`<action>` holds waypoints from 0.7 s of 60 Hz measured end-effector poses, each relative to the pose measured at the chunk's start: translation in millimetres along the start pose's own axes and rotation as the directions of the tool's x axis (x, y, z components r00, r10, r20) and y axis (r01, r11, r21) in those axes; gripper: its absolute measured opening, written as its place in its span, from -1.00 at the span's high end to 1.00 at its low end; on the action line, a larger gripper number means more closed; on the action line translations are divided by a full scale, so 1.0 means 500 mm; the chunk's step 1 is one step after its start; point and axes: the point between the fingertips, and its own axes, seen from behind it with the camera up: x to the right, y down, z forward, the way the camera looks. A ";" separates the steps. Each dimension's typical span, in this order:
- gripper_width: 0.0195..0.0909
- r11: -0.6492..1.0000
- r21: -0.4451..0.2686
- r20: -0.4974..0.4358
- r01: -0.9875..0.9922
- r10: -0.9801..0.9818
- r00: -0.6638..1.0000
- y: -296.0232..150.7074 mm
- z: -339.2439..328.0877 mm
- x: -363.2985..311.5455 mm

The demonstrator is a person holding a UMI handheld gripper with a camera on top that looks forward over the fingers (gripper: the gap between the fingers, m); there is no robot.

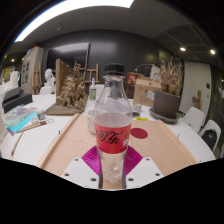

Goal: Pour water

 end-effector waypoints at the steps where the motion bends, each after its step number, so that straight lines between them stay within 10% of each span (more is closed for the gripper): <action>1: 0.85 1.000 0.000 -0.007 0.006 -0.006 1.000 -0.003 0.000 0.002; 26: 0.85 0.947 -0.004 -0.242 0.321 -0.312 0.919 -0.240 0.041 0.234; 42: 0.85 0.500 -0.119 -0.346 0.858 -0.830 0.437 -0.390 0.181 0.297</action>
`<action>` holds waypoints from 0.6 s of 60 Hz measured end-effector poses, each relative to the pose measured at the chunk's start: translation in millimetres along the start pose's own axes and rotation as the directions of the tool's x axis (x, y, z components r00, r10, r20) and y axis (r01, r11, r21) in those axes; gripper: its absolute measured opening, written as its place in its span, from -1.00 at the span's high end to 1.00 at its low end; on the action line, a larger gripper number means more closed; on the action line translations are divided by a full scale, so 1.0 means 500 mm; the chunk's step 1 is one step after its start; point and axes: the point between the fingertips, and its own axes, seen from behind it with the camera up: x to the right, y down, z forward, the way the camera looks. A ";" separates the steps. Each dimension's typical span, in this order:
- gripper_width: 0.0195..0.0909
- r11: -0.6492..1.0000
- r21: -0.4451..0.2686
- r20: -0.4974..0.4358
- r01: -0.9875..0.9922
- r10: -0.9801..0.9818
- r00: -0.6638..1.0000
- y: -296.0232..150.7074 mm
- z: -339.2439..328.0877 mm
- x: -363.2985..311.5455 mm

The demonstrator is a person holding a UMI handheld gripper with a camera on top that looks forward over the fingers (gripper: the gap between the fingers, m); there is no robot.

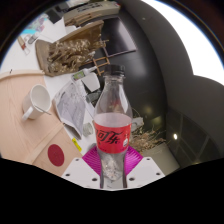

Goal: Pour water

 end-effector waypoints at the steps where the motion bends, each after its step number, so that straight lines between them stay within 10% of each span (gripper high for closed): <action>1: 0.85 0.999 0.012 -0.010 0.052 -0.052 0.999 -0.007 0.009 0.001; 18: 0.85 0.784 0.076 -0.111 0.616 -0.608 0.786 -0.067 0.122 -0.061; 36: 0.85 0.650 0.117 -0.159 0.751 -0.734 0.660 -0.096 0.150 -0.105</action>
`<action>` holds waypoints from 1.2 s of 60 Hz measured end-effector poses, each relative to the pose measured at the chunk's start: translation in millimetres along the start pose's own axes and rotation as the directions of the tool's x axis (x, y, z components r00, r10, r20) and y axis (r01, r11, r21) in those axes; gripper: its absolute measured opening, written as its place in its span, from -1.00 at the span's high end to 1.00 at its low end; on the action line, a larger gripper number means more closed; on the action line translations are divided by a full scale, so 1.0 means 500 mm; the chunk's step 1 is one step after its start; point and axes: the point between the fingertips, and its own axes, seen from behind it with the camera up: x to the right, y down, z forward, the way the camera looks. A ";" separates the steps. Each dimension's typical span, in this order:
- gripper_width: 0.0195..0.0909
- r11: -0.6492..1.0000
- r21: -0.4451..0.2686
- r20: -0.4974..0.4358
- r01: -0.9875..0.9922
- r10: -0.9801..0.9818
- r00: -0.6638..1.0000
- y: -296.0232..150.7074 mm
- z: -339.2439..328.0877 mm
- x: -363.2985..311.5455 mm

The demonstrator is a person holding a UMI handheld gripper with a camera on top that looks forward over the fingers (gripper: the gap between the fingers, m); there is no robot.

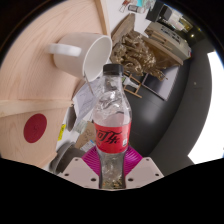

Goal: Pour water

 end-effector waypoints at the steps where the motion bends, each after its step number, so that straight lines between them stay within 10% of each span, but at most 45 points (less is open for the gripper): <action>1: 0.86 1.000 0.000 0.002 -0.005 0.005 1.000 -0.001 0.000 0.000; 14: 0.85 0.910 -0.069 0.098 -0.408 0.414 0.905 0.028 -0.019 -0.007; 29: 0.85 0.250 -0.235 0.135 -0.940 0.965 0.223 0.055 -0.075 -0.025; 43: 0.85 -0.265 -0.361 0.149 -0.894 0.930 -0.336 0.014 -0.072 -0.139; 65: 0.78 -0.370 -0.352 0.183 -0.860 0.874 -0.451 -0.046 -0.059 -0.257; 72: 0.42 -0.380 -0.334 0.184 -0.863 0.871 -0.455 -0.044 -0.068 -0.259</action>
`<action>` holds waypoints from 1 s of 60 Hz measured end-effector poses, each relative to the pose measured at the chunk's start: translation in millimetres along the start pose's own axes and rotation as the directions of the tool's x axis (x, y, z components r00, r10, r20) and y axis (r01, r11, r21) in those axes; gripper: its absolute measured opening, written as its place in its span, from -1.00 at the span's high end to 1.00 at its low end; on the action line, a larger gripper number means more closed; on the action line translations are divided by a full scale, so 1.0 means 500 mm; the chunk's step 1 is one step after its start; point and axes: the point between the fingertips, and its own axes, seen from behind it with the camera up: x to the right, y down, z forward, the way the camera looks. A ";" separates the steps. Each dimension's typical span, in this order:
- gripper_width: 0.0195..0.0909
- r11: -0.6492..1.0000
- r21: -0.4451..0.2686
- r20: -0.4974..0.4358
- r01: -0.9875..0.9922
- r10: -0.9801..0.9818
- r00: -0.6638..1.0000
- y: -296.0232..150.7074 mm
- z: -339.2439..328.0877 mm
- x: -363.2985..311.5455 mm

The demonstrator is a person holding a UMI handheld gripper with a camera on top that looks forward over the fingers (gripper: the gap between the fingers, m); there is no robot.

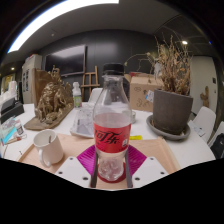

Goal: Pour water

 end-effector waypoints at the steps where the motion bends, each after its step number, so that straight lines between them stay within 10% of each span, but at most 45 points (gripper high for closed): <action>1: 0.37 1.000 -0.001 0.001 -0.002 0.002 1.000 -0.001 -0.005 0.003; 5: 0.16 0.999 -0.030 0.002 -0.024 0.024 1.000 0.013 -0.003 0.003; 11: -0.89 0.995 -0.088 -0.011 -0.051 0.050 0.999 0.024 -0.029 0.005; 60: -0.86 0.966 -0.256 -0.178 -0.022 -0.025 0.984 -0.016 -0.779 -0.280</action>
